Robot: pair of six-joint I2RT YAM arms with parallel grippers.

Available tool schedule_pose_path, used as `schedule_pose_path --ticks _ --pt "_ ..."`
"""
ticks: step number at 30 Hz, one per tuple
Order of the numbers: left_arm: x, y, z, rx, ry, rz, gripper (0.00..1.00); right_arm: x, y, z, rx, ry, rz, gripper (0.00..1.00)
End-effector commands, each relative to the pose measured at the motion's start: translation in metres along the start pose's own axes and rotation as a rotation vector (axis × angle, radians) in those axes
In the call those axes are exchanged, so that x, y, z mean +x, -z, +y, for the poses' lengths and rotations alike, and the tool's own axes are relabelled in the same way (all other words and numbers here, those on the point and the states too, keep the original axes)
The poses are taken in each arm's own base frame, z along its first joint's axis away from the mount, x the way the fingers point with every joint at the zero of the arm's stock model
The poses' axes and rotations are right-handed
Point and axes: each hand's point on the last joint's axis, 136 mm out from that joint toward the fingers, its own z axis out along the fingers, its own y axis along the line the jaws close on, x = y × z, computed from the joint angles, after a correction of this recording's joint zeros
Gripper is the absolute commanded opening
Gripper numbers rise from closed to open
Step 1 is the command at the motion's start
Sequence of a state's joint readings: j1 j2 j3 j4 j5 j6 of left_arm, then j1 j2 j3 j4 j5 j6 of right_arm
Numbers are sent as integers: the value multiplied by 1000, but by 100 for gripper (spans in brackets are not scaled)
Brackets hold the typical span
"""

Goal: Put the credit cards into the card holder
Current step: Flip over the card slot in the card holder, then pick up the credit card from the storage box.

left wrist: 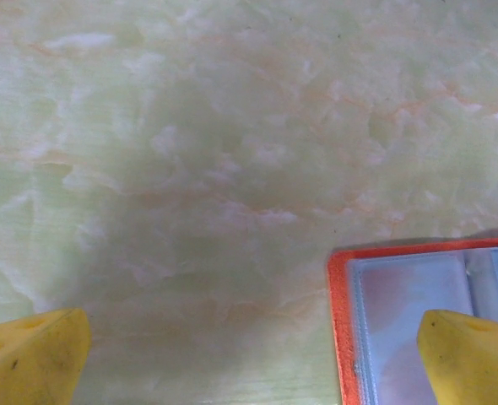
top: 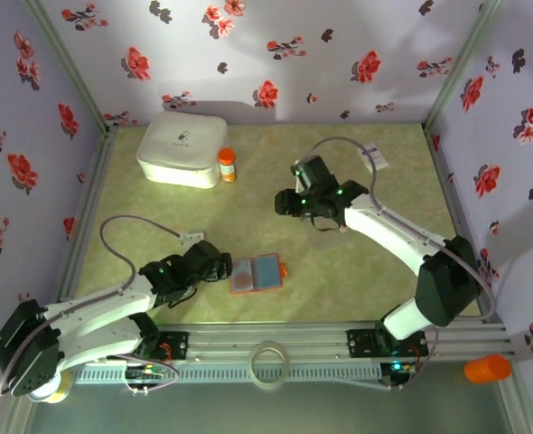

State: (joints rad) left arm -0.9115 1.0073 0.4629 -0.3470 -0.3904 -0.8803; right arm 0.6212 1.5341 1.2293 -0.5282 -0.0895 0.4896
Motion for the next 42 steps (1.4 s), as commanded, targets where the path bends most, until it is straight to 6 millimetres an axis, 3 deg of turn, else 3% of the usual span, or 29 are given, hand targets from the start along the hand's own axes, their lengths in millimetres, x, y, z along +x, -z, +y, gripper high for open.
schedule_pose_path --ticks 1,7,15,31,42 --pt "-6 0 -16 44 5 0 100 10 -9 -48 192 88 136 47" --pt "0 -4 -23 64 7 22 100 -8 -34 -64 312 178 247 33" --pt "2 -3 -25 71 11 23 100 -27 -61 -89 467 232 319 32" --pt "3 -4 -25 68 14 25 100 -11 -91 -95 437 210 398 25" --pt "3 -5 -25 68 17 25 100 -10 -93 -93 422 204 401 17"
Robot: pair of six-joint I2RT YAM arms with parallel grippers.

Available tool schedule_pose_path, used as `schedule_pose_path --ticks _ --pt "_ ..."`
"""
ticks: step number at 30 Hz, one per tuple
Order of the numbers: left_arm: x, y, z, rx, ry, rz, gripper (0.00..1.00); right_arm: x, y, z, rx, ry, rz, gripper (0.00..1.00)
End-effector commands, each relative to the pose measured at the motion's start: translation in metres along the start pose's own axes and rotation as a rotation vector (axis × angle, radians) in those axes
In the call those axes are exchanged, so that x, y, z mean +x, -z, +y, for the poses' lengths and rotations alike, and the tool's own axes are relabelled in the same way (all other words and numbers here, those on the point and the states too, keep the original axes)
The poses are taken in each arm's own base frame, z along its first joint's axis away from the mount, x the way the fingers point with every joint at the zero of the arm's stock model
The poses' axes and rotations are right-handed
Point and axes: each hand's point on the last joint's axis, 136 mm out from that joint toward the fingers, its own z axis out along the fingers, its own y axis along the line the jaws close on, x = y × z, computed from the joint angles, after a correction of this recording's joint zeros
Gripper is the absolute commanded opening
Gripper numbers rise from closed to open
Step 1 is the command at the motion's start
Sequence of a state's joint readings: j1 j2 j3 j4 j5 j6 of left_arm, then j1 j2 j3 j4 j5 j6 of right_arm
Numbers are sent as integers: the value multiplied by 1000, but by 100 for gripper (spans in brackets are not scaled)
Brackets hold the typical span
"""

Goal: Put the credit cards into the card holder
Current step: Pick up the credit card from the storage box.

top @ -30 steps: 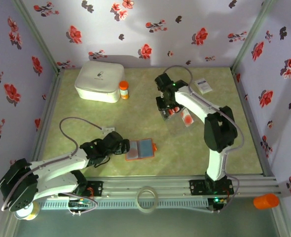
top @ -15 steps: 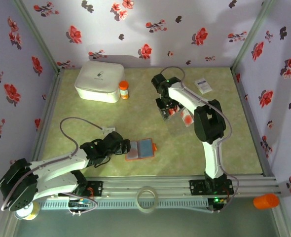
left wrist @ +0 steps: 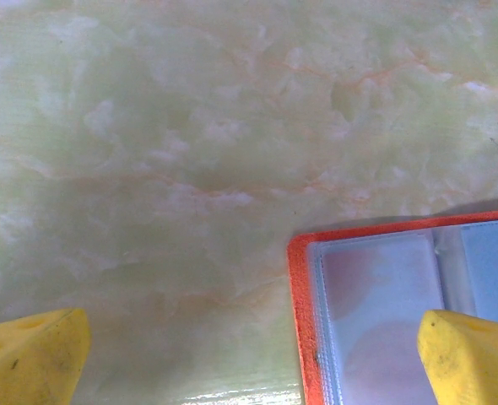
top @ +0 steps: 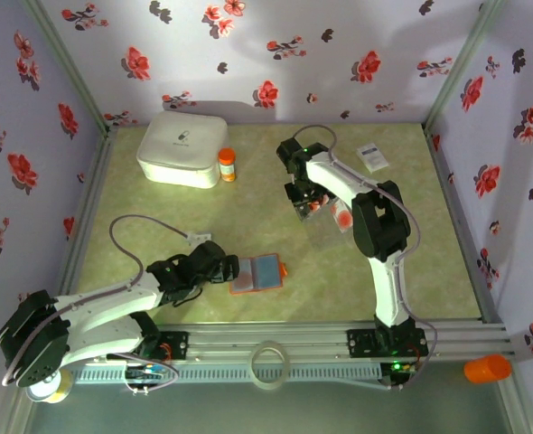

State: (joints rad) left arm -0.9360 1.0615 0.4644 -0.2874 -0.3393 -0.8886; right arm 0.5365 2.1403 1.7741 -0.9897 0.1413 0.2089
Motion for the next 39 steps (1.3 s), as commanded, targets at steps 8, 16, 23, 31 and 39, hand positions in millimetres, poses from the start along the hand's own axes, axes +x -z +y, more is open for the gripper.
schedule_pose_path --ticks 8,16,23,31,39 --pt "-6 1 -8 15 24 -16 100 -1 10 9 -75 25 1 8" --pt "-6 1 -7 10 17 -12 100 -3 35 15 -136 53 -30 2" --pt "-8 5 -5 -1 0 -12 100 -12 73 18 -188 39 -110 0" --pt "-9 9 -3 -20 -19 -6 100 -10 116 32 -332 -33 -220 0" --pt "-6 10 -4 -41 -61 27 100 26 158 80 -706 -151 -395 0"
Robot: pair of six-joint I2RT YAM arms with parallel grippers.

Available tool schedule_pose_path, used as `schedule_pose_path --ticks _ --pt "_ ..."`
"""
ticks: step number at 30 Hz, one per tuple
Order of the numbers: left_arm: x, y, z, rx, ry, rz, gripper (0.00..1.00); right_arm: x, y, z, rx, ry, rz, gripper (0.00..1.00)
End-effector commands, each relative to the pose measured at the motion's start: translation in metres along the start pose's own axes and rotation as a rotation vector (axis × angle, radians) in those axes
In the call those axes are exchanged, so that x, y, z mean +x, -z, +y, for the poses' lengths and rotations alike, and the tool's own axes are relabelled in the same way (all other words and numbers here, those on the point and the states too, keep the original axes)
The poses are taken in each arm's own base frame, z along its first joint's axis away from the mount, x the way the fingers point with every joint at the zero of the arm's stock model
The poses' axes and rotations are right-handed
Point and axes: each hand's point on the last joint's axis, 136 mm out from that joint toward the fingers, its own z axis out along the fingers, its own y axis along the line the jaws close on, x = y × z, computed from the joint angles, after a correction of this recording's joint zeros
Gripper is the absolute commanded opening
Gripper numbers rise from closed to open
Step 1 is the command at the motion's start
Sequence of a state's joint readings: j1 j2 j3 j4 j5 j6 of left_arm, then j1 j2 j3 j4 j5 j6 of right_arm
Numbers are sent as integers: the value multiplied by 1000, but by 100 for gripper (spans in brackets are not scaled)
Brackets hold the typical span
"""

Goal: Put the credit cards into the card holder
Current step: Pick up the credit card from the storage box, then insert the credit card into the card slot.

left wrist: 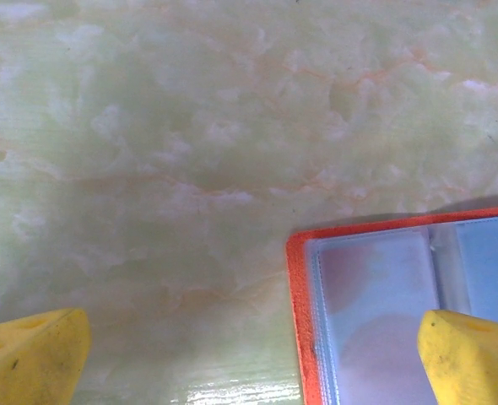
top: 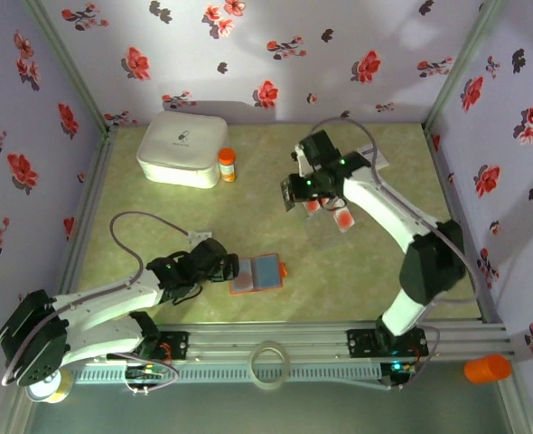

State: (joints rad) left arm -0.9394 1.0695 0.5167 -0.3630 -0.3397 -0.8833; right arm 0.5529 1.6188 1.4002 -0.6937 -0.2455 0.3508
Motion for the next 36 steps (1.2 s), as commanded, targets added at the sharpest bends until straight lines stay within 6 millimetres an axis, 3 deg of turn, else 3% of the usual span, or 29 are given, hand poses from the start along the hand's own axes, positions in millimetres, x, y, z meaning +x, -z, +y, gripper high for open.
schedule_pose_path --ticks 1,9,15,24,36 --pt "-2 4 -3 -24 -52 11 100 4 10 44 -225 -76 -113 0" --pt "12 -3 -10 -56 -109 49 100 77 -2 53 -356 -205 -210 0" --pt "21 -7 -12 -84 -146 61 100 111 -15 45 -377 -262 -261 0" --pt "21 -10 -12 -109 -167 46 100 142 -33 41 -378 -284 -249 0" --pt "29 -19 -3 -140 -183 55 100 159 -53 47 -369 -269 -203 0"
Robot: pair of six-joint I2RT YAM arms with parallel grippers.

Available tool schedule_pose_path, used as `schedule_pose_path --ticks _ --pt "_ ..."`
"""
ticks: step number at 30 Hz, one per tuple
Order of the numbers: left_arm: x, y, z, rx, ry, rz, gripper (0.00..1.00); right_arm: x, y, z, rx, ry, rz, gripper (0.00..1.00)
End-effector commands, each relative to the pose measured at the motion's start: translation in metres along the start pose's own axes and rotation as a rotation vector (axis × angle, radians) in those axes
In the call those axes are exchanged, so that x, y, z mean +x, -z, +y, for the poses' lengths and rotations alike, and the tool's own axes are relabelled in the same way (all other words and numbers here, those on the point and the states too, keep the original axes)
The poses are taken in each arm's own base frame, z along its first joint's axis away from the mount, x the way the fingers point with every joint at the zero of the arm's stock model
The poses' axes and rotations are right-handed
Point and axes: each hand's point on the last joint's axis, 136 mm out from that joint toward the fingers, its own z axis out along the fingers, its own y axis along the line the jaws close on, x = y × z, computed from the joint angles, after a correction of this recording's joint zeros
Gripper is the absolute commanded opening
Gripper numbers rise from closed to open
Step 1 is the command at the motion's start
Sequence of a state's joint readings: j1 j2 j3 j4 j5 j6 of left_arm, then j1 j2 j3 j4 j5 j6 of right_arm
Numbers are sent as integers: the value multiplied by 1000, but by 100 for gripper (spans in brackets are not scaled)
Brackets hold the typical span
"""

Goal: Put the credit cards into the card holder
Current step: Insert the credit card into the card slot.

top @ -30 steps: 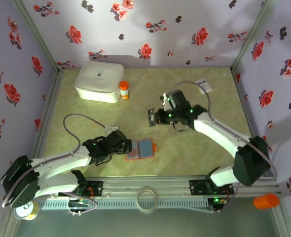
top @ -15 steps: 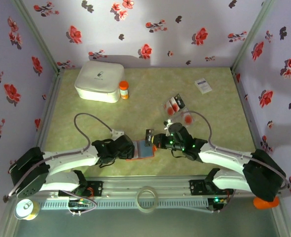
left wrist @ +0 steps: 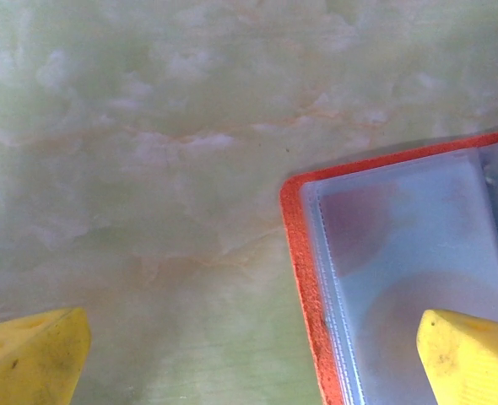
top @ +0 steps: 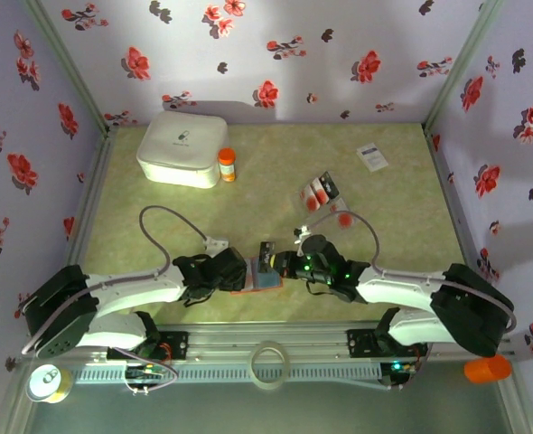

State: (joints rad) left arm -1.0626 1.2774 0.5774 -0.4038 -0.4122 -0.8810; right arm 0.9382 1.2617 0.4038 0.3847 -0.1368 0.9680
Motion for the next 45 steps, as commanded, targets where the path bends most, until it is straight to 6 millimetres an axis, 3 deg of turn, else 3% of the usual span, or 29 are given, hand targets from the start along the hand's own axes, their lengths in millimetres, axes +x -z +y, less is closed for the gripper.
schedule_pose_path --ticks 1,18,45 --pt "2 -3 6 -36 -8 -15 100 0 -4 -1 -2 -6 -22 0" --pt "20 -7 23 -87 10 22 100 10 -18 -2 -8 -4 12 0" --pt "19 -6 23 -85 15 16 100 22 -37 -2 -21 -5 53 0"
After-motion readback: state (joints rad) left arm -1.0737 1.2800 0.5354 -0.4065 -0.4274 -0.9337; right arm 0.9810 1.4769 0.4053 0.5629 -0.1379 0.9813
